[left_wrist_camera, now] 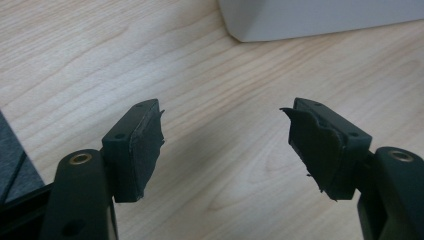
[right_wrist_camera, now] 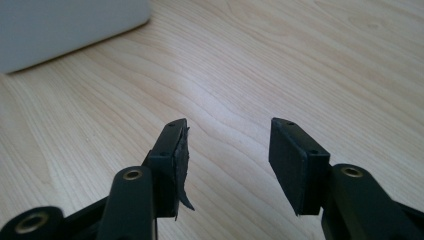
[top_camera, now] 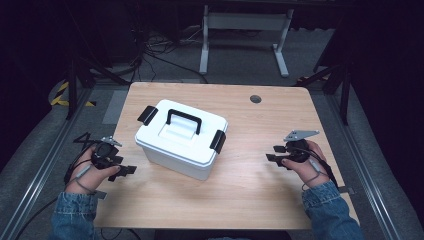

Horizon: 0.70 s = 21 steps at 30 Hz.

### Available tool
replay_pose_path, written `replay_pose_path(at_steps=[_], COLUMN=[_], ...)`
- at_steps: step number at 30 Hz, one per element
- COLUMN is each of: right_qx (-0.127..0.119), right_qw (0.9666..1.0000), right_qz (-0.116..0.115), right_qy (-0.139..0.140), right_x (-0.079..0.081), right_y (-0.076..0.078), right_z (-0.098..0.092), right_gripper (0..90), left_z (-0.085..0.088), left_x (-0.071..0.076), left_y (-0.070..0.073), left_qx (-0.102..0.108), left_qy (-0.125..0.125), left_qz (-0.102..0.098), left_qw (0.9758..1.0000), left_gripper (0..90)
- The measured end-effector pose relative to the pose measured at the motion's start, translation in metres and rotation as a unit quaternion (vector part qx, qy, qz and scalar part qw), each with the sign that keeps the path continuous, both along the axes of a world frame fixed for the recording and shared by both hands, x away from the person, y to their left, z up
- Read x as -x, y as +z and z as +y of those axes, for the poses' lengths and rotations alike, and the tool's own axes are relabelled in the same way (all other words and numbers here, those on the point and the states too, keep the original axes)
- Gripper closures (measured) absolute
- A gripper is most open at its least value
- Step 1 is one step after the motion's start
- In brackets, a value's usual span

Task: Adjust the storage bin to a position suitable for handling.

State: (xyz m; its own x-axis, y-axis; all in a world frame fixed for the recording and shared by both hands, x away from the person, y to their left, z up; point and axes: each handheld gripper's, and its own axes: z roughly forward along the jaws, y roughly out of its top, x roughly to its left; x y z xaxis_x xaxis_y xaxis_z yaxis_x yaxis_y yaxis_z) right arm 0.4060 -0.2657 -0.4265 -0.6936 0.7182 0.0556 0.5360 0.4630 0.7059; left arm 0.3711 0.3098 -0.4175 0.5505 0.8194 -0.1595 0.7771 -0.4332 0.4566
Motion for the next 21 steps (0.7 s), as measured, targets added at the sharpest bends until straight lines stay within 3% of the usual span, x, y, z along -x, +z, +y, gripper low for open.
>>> replay_pose_path(at_steps=[5, 10, 17, 21], right_qx=[-0.005, -0.031, -0.029, -0.056], right_qw=[0.9998, 0.9993, 0.9991, 0.9980], right_qz=[-0.005, 0.000, -0.008, -0.007], right_qy=[0.016, 0.022, 0.029, 0.030], right_x=[-0.001, -0.003, -0.007, -0.010], right_y=[0.009, 0.019, 0.039, 0.050], right_z=[0.010, 0.013, 0.018, 0.027], right_gripper=[50.4, 49.8, 50.8, 52.1], left_z=[0.001, -0.005, -0.003, -0.005], left_x=[0.001, 0.000, 0.002, 0.001], left_y=[0.007, 0.011, 0.019, 0.022], left_qx=[-0.001, -0.003, 0.006, 0.010], left_qy=[0.018, 0.013, 0.020, 0.013], left_qz=[-0.034, -0.018, -0.001, -0.004], left_qw=[0.9993, 0.9998, 0.9998, 0.9999], left_gripper=[22.1, 24.3, 34.4, 36.4])
